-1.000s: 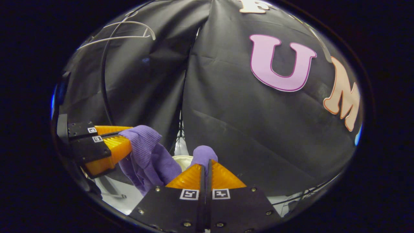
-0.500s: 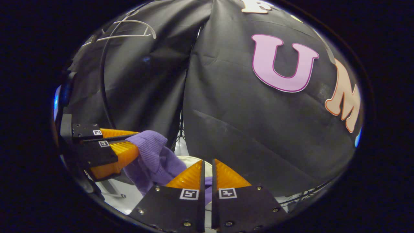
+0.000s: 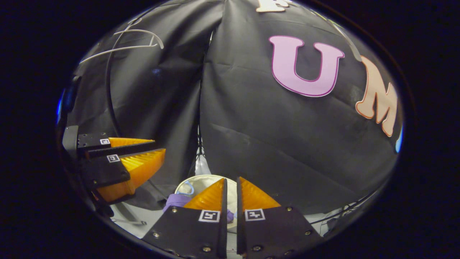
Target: Grasp the clothes on the hanger with both hands and then place them into the laundry hamper below.
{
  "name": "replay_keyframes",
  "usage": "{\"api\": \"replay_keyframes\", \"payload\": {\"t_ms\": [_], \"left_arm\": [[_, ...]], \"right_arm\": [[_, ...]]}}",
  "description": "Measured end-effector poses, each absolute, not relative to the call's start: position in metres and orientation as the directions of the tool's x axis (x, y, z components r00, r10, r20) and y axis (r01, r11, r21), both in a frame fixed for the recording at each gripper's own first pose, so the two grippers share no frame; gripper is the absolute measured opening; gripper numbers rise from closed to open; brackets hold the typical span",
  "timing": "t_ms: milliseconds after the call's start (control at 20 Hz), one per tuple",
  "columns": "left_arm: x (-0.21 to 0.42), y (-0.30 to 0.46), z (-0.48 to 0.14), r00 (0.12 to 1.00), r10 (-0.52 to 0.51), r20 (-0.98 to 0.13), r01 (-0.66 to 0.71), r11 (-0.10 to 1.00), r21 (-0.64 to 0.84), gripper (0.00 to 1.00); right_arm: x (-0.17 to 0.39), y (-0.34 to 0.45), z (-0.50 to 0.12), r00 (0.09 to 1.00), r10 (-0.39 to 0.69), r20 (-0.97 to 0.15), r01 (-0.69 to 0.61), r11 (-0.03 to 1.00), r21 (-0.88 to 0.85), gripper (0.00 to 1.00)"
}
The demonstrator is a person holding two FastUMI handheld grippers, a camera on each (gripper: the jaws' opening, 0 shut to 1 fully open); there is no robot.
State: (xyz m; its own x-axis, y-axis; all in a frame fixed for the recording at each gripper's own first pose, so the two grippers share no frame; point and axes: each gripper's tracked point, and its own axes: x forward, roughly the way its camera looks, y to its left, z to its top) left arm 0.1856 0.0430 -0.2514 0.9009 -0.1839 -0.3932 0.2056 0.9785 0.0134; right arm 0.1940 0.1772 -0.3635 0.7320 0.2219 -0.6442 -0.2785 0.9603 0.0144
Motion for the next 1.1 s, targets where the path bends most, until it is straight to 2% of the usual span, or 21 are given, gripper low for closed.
{"api": "replay_keyframes", "payload": {"t_ms": [300,550,950,1100], "left_arm": [[0.183,0.041,-0.249,0.904,-0.191,-0.384,0.209,0.978,0.006,0.28],[0.187,0.044,-0.26,0.918,-0.193,-0.346,0.196,0.98,-0.027,0.27],[0.173,0.042,-0.219,0.951,-0.218,-0.219,0.211,0.976,-0.052,0.26],[0.159,0.039,-0.194,0.957,-0.238,-0.164,0.232,0.971,-0.056,0.24]], "right_arm": [[0.197,0.175,-0.362,0.741,0.222,-0.633,-0.266,0.964,0.026,0.14],[0.204,0.167,-0.353,0.789,0.188,-0.585,-0.231,0.973,0.002,0.15],[0.207,0.118,-0.354,0.885,0.047,-0.463,-0.051,0.999,0.003,0.15],[0.199,0.076,-0.321,0.914,-0.021,-0.405,0.019,1.0,-0.01,0.15]]}}
